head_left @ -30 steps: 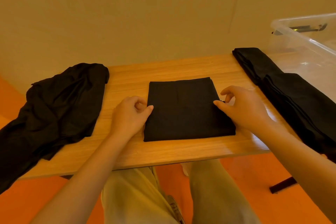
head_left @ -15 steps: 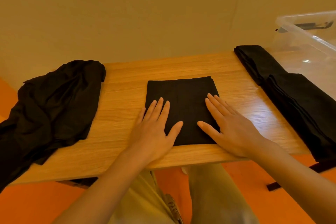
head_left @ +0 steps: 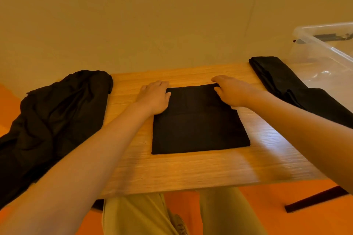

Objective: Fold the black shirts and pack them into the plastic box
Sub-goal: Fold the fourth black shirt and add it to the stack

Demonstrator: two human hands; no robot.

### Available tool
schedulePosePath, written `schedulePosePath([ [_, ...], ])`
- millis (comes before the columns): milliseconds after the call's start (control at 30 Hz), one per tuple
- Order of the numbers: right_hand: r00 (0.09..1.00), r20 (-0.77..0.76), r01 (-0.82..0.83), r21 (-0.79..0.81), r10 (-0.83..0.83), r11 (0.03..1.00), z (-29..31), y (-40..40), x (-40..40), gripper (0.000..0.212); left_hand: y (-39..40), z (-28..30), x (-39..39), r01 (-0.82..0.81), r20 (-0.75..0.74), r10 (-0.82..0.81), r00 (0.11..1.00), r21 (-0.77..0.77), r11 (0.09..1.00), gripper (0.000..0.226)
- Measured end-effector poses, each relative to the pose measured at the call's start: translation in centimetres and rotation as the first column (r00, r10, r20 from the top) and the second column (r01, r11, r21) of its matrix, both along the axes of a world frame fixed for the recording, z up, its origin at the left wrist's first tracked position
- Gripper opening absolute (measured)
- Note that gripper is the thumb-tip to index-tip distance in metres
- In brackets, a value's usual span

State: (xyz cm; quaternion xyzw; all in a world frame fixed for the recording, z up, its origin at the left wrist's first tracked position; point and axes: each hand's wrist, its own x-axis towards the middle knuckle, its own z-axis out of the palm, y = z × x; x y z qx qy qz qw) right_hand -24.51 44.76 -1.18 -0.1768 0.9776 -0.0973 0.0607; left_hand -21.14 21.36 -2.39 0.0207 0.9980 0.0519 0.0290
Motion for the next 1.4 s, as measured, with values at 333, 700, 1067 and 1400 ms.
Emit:
schedulePosePath([
  [333, 1.0, 0.011, 0.012, 0.194, -0.014, 0.981, 0.5, -0.9, -4.8, 0.034, 0.0, 1.6, -4.3, -0.017, 0.108, 0.025, 0.994, -0.069, 0.997, 0.027],
  [700, 0.996, -0.09, -0.005, -0.11, -0.005, 0.994, 0.3, 0.8, -3.8, 0.021, -1.3, 1.5, -2.5, 0.023, -0.1, -0.012, 0.995, 0.106, 0.994, 0.012],
  [1067, 0.934, -0.33, -0.276, -0.429, 0.136, 0.86, 0.8, 5.3, 7.6, 0.018, -2.6, 1.2, 9.2, 0.376, -0.453, -0.248, 0.856, 0.218, 0.901, 0.023],
  [1400, 0.847, -0.49, -0.382, -0.293, 0.205, 0.877, -2.9, 6.8, 13.3, 0.018, -2.1, -1.5, 15.0, 0.418, -0.422, -0.303, 0.854, 0.212, 0.884, 0.013],
])
